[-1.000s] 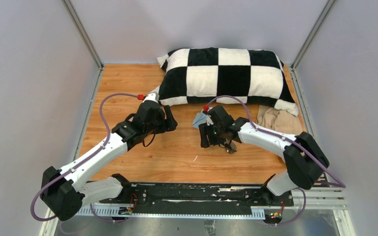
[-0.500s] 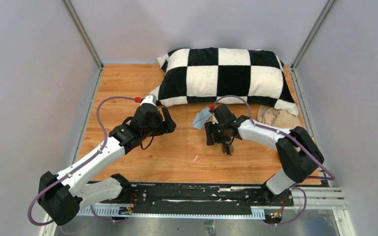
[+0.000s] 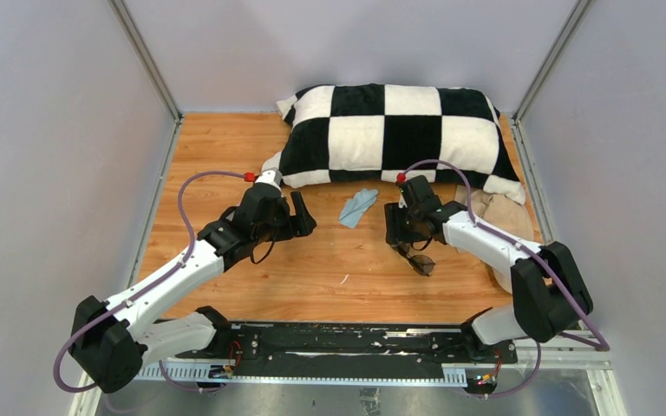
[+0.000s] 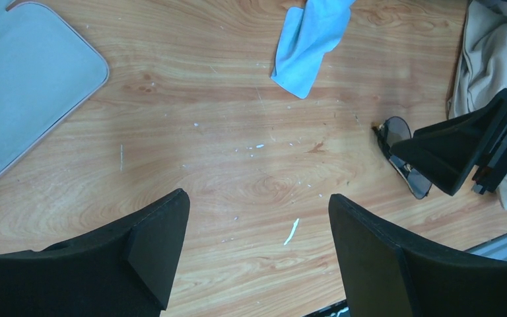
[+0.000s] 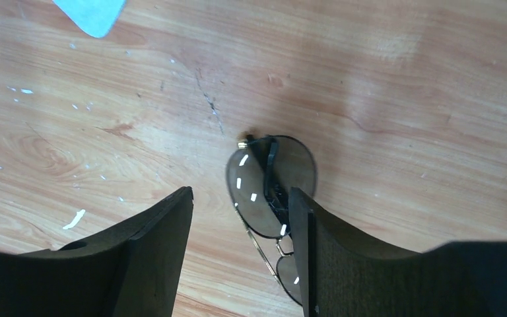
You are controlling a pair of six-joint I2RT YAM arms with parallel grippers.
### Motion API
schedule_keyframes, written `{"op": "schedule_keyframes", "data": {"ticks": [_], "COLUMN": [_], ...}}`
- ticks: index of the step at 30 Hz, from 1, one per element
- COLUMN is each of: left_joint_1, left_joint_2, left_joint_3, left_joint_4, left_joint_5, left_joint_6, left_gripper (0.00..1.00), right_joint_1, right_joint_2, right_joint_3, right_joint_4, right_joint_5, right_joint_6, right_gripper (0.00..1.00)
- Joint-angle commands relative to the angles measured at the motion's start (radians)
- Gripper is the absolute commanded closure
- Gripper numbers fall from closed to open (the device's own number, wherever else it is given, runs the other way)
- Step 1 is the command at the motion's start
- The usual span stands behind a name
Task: Organize the sunglasses
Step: Move the sunglasses to the center of the board, then adjust the glasses cleaning cloth at the center of the board.
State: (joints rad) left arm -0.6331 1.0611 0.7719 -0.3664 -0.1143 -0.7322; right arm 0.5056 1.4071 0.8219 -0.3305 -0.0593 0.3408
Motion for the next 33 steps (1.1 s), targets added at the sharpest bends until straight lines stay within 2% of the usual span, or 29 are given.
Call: {"op": "schedule_keyframes", "data": {"ticks": [1,7,12,15,18,27,30,33], "left_joint_1": [-0.011,-0.011,-0.012,-0.011,-0.011,-0.012,-0.011,-0.012], "left_joint_2": [0.008,-0.032,-0.093,-0.126,-0.147,-0.172,-0.197,-0.221], "left_joint_3": [0.004,0.006,-0.013,-0.012,-0.004,-0.032,-0.053,-0.071], "left_joint_4": [0.009,-0.052,-0.105,-0.141,-0.177,-0.196,-0.192,-0.186], "left_joint_5": [0.006,-0.042,-0.11,-0.134,-0.152,-0.158,-0.168,-0.164], "left_joint_6": [0.02,0.022,0.002,-0.004,0.001,-0.024,-0.042,-0.057], "left_gripper": [0.16,0.16,0.15,0.14,0.14,0.14,0.14,0.14], "right_joint_1": [0.05,0.152,0.216,0.228,0.232,0.256,0.261,0.263], "right_joint_2": [0.015,0.179,0.339,0.415,0.473,0.568,0.58,0.577], "right_joint_3": [0.073,0.227,0.355,0.416,0.454,0.489,0.491,0.49], "right_joint_4": [0.004,0.03,0.017,-0.004,-0.011,0.001,0.007,0.01], "right_joint_5": [0.021,0.058,0.149,0.176,0.196,0.226,0.239,0.245], "right_joint_6": [0.008,0.021,0.011,0.0,-0.021,-0.044,-0.046,-0.045], "right_gripper": [0.4,0.41,0.42,0.46,0.5,0.51,0.56,0.67]}}
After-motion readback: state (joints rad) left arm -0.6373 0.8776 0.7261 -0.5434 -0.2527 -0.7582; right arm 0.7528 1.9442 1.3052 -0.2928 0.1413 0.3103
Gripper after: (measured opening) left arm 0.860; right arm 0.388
